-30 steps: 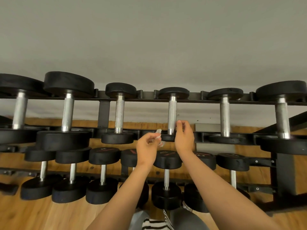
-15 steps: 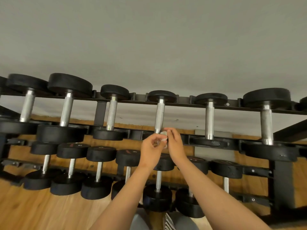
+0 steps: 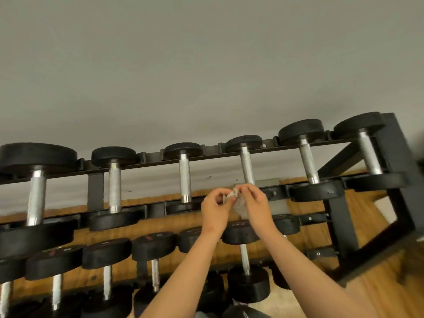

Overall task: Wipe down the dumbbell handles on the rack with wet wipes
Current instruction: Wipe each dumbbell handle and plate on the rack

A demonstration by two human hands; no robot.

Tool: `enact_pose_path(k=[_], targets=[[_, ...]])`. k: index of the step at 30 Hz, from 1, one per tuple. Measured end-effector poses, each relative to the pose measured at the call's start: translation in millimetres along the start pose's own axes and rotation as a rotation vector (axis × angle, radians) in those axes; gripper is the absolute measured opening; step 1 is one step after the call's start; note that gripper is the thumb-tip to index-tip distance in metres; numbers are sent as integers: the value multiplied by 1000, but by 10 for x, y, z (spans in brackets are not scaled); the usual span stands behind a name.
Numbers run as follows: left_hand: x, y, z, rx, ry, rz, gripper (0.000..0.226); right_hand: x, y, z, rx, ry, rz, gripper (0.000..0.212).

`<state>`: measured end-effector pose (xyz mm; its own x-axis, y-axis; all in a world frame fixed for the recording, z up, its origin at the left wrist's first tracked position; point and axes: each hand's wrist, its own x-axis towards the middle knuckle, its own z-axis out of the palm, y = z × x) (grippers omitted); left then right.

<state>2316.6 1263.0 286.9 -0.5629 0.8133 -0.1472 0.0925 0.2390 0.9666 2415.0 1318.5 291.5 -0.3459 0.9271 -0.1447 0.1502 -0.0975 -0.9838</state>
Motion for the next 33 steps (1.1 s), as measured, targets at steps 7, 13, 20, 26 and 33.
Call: enact_pose_path(k=[7, 13, 20, 26, 33], targets=[[85, 64, 423, 96, -40, 160, 13, 256, 14, -496, -138, 373, -22, 20], [155, 32, 856, 434, -39, 327, 15, 534, 306, -735, -125, 265, 45, 21], [36, -2, 967, 397, 172, 228, 16, 602, 482, -795, -66, 85, 85, 23], [-35, -97, 892, 190, 349, 101, 14, 750, 427, -476, -33, 89, 209, 18], [21, -205, 893, -136, 472, -67, 11, 801, 412, -384, -168, 241, 262, 24]])
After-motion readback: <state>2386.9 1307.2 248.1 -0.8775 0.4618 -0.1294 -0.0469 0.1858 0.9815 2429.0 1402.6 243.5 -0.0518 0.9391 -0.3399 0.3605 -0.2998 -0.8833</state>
